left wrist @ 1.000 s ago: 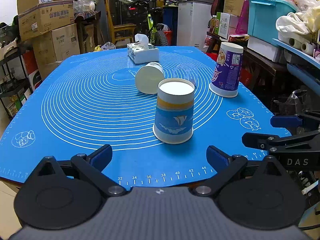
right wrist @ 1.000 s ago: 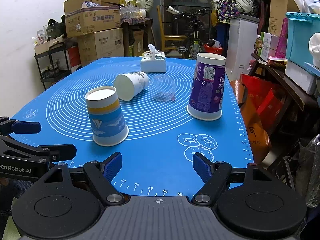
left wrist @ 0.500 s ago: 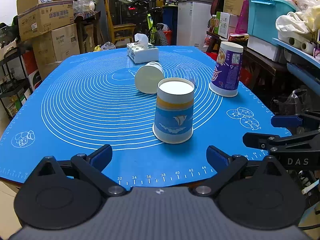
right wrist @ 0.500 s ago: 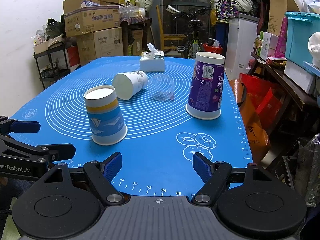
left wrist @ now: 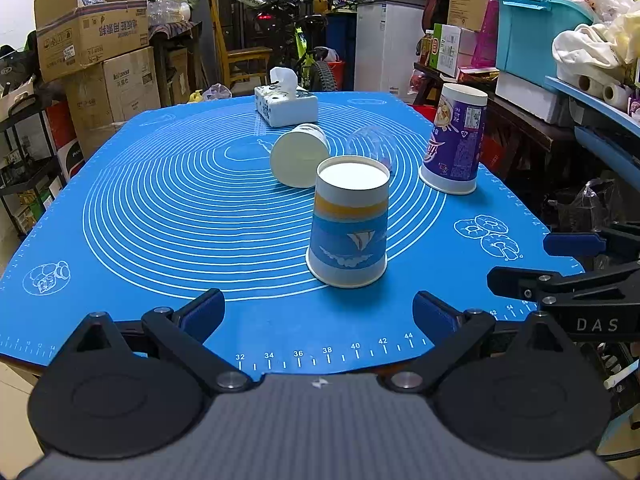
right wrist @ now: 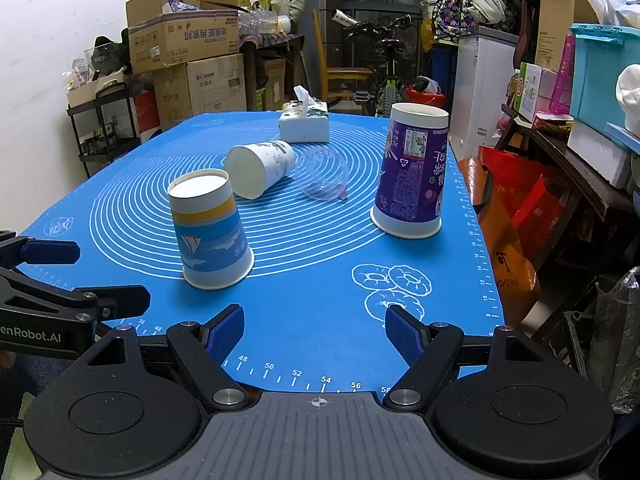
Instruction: Flip cup upside down
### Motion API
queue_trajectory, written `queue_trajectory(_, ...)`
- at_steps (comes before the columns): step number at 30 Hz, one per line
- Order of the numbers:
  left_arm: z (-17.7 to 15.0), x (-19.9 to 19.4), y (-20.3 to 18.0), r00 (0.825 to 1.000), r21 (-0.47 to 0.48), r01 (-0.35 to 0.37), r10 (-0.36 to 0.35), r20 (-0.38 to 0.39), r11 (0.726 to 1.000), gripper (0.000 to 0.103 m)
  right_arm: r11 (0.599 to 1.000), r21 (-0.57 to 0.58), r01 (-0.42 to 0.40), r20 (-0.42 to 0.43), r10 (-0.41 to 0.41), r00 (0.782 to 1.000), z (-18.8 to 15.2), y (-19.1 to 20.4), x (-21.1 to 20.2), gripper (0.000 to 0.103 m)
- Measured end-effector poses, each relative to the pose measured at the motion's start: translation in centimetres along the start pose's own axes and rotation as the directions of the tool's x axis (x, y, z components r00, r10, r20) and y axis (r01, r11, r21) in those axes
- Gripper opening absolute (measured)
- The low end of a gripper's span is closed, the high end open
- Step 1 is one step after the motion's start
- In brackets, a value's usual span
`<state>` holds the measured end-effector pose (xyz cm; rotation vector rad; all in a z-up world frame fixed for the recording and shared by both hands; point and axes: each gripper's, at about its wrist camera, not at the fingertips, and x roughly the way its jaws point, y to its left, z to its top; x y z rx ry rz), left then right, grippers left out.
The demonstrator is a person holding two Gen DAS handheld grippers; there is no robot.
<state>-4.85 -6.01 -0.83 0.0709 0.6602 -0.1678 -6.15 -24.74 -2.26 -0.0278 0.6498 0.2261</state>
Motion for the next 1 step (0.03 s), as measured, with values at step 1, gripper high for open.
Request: queue_trajectory(1, 0.00, 0.01, 0.00, 1.000, 0.000, 0.000, 0.000, 0.000, 1.000, 0.099, 1.000, 0.001, 0.001, 0.000, -0.001, 1.000, -0.07, -0.07, 0.03, 0.081)
